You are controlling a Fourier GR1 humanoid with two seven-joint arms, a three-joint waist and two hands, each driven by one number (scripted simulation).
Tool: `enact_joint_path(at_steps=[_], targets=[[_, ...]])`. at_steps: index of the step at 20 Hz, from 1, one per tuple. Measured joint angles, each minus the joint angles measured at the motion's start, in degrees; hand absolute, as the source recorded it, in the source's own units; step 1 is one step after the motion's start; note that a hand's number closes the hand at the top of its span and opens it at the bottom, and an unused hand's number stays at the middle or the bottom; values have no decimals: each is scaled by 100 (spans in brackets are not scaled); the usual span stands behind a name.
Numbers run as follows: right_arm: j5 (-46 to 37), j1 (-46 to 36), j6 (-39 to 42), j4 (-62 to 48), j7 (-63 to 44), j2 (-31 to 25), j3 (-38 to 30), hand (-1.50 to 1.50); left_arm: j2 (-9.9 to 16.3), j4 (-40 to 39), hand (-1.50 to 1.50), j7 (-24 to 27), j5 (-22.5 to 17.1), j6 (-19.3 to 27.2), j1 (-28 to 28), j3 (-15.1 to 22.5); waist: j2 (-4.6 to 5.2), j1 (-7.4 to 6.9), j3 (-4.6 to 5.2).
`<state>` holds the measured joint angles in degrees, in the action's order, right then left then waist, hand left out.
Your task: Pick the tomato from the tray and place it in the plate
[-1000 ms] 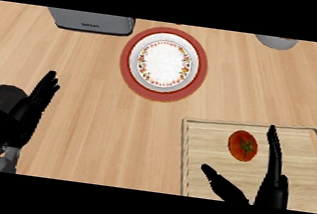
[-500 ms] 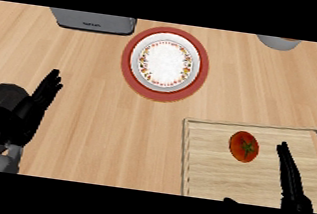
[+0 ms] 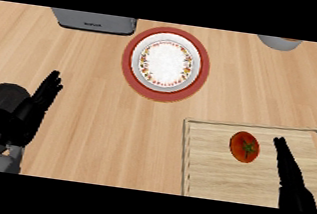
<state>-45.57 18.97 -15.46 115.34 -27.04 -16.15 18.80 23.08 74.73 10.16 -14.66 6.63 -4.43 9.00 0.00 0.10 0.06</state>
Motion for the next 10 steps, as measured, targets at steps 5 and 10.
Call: enact_joint_path(at_steps=[5, 10], targets=[[-177, -406, 614, -193, -554, 28, -145, -150, -83, 13, 0, -38, 149, -64, 46, -101, 0, -12, -4], [-121, -789, 889, -685, -531, 167, -338, -150, -245, 58, 0, -48, 319, -164, 114, -219, 0, -14, -6]])
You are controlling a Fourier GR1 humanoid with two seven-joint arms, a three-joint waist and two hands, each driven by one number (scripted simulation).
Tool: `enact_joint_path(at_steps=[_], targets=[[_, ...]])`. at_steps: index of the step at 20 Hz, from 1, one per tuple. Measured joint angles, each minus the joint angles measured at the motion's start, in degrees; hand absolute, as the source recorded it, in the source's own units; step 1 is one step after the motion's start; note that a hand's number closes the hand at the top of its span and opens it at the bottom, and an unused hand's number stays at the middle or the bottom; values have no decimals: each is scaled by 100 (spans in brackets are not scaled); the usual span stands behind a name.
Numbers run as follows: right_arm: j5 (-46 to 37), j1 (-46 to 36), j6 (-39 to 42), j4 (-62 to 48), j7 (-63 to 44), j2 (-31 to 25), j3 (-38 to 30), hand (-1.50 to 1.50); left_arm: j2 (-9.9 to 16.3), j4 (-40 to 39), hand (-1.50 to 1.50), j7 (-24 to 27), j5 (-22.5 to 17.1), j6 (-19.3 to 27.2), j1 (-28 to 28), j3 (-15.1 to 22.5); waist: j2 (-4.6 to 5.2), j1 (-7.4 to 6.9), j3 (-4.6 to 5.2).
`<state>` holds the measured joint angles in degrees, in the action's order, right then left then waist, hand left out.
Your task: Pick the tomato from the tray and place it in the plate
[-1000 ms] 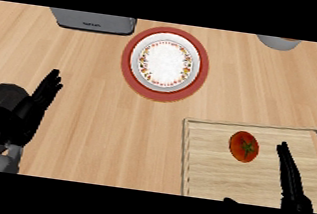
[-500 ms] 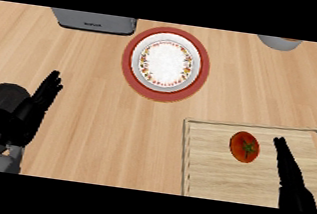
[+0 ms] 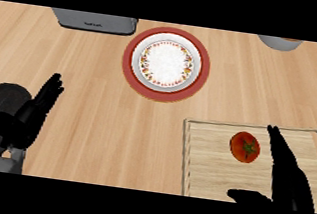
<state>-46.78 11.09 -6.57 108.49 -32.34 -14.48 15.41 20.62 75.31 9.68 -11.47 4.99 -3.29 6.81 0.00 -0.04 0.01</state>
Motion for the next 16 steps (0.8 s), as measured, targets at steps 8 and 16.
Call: enact_joint_path(at_steps=[8, 16], targets=[[-281, -442, -31, -959, 174, 292, -203, -150, -117, -37, 0, -94, 205, -269, -79, -326, 0, 1, -1], [-217, -980, 129, -1767, 527, 420, -538, 150, -279, 206, 0, -258, 404, -450, 36, -519, -21, 2, 25]])
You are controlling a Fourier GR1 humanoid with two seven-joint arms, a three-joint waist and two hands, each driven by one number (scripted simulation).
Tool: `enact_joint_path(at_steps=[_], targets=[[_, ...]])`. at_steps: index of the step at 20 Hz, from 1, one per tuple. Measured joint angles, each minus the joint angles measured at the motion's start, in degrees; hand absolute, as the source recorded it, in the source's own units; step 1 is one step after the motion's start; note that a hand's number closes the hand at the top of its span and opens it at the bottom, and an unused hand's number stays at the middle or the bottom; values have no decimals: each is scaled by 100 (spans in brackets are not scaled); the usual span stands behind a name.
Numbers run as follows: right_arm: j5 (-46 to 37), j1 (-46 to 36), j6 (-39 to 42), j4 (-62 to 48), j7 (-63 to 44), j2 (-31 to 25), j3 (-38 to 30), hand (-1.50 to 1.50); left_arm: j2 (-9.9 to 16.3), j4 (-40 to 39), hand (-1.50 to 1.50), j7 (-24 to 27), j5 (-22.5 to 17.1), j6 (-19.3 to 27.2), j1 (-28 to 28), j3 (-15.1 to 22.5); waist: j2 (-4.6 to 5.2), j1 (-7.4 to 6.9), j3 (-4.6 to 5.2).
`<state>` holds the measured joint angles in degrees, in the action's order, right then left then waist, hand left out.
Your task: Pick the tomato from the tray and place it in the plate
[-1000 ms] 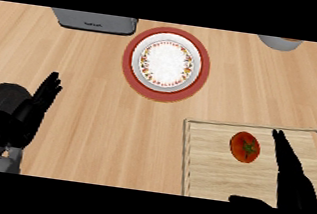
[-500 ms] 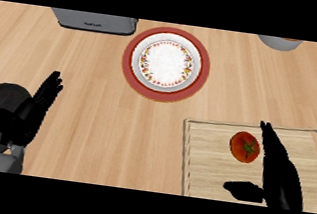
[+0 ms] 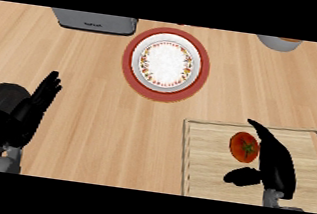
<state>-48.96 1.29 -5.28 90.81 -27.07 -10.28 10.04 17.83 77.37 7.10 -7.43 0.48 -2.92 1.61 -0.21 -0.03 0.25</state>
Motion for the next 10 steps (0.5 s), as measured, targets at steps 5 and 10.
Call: enact_joint_path(at_steps=[5, 10], targets=[[-22, -114, -84, -301, 502, 47, 16, 150, -110, -102, 0, 37, 127, -24, -54, -92, -36, 11, 46], [-3, -180, -211, -490, 931, 22, -101, 150, -111, -54, 0, 39, 166, -138, -34, -212, -43, 13, 54]])
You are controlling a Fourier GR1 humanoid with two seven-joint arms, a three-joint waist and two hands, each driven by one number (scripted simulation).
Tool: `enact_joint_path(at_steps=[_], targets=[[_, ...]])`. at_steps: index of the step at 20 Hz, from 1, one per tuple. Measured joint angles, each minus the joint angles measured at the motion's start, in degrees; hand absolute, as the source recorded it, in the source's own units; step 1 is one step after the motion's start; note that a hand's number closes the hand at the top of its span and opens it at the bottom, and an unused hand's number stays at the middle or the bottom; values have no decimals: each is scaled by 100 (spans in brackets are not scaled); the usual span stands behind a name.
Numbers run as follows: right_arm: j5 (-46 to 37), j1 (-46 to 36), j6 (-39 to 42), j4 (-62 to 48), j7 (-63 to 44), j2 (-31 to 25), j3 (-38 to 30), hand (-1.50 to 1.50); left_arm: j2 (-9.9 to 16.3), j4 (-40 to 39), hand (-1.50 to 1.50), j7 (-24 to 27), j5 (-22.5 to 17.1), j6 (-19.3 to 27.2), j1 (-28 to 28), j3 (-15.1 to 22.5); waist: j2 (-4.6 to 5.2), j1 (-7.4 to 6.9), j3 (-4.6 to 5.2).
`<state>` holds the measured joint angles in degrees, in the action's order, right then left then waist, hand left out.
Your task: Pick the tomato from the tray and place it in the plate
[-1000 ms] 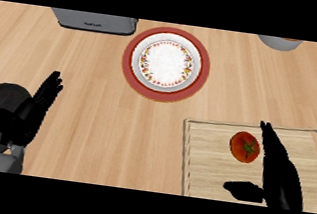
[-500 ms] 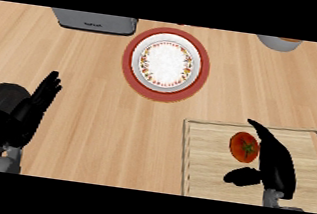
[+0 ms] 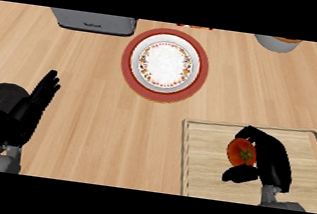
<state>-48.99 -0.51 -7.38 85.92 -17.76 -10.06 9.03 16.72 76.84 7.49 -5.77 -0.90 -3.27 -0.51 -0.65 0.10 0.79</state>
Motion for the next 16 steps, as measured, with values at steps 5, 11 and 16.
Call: enact_joint_path(at_steps=[5, 11, 16], targets=[[-778, 317, -409, 355, -1019, 400, 135, 150, -29, -80, 0, 48, 69, 20, 6, -44, -30, 54, 36], [-1939, 988, -1063, 1021, -3117, 794, 595, 150, -83, -115, 0, 13, 83, 67, -34, -47, -62, 129, 58], [-3262, 1199, -1036, 1555, -4351, 902, 1878, 150, -92, -42, 0, -49, 93, 49, -44, -31, -3, 58, -19]])
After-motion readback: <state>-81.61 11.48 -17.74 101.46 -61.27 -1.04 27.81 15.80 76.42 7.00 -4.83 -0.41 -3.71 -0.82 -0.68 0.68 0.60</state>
